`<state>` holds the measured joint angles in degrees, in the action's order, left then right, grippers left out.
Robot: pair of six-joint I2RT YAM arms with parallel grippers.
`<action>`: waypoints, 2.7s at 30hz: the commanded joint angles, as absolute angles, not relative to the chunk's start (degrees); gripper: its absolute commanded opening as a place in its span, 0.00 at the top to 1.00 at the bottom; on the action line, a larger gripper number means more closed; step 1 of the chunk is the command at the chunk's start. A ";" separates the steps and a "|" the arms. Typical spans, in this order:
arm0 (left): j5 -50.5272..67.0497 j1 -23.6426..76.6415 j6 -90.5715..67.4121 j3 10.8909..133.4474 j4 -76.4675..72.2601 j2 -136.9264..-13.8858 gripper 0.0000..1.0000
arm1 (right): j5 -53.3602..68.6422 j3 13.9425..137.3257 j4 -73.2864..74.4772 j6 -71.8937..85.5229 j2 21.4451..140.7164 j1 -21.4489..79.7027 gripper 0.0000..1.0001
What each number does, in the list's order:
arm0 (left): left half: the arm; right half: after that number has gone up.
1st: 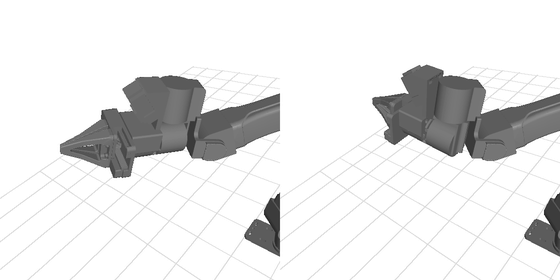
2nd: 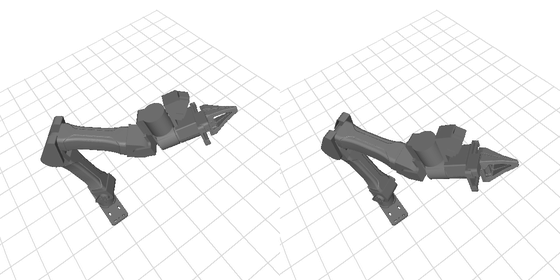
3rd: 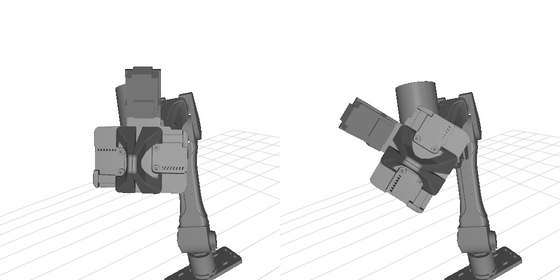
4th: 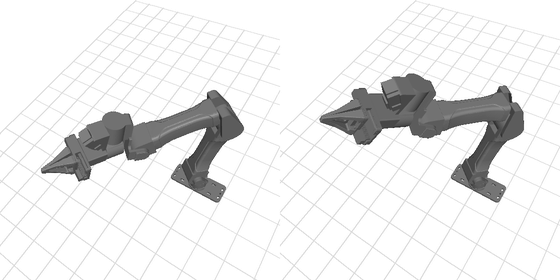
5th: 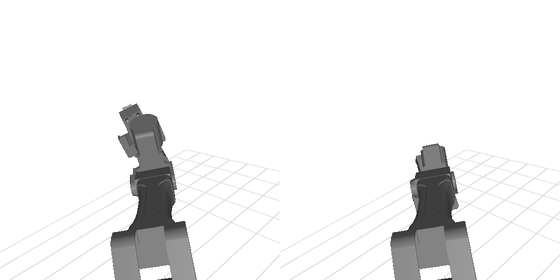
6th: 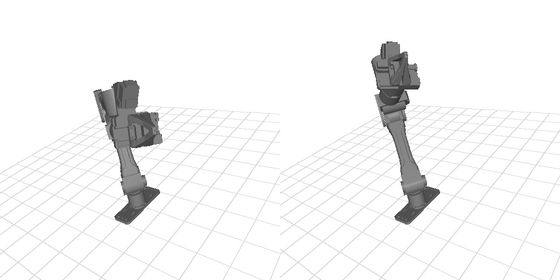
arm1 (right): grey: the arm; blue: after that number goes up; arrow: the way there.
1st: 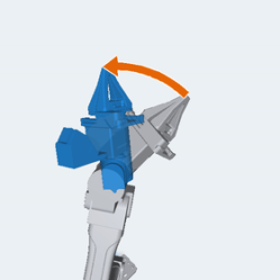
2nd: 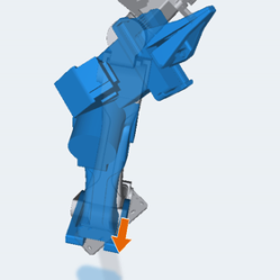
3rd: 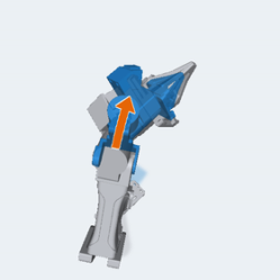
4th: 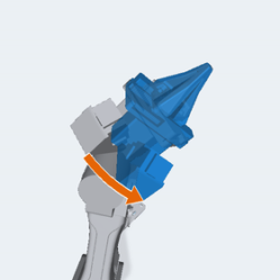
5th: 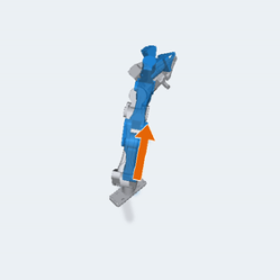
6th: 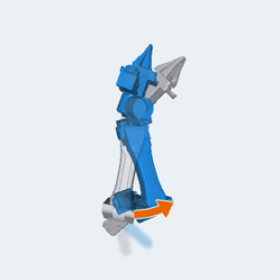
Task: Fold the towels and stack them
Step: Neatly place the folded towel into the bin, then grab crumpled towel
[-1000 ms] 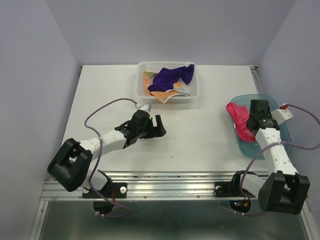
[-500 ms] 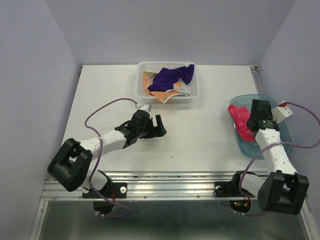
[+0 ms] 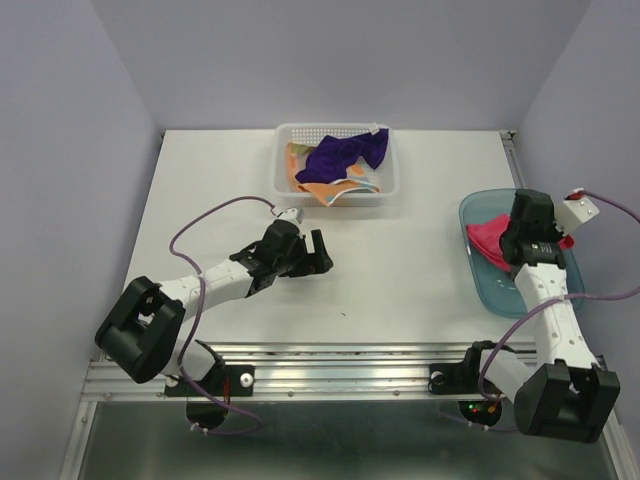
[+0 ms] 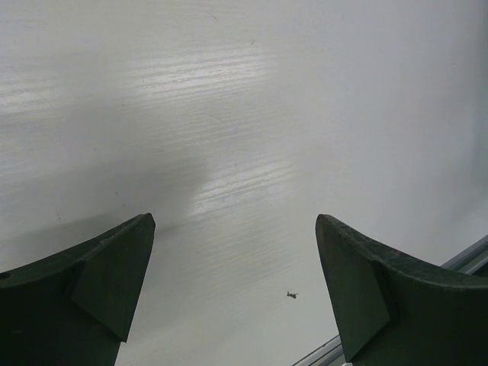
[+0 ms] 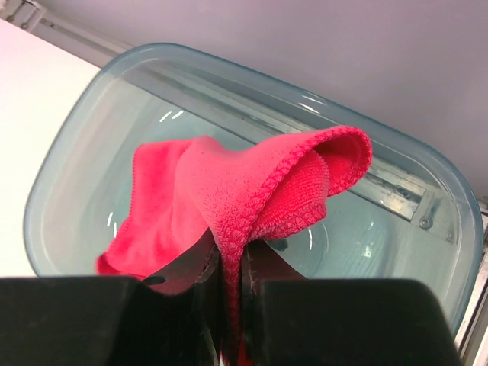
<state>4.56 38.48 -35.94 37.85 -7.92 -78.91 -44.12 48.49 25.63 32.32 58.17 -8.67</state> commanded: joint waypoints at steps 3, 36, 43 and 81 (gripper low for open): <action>5.71 38.23 -34.80 37.18 -9.93 -78.22 0.01 | -47.64 44.22 27.24 37.95 58.71 -9.14 0.99; 6.94 38.15 -35.16 37.53 -9.94 -77.17 0.01 | -34.48 47.11 40.44 40.97 46.75 -9.14 0.00; 1.77 38.23 -35.24 40.34 -5.63 -69.71 0.01 | 2.93 52.37 28.68 25.93 52.46 -7.92 0.00; -19.16 26.54 -39.55 42.71 12.13 -57.66 0.01 | -0.72 108.01 22.93 16.87 124.62 33.22 0.34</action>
<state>-18.02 27.14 -39.40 43.07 13.13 -57.93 -6.04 104.20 23.27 15.31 121.95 32.64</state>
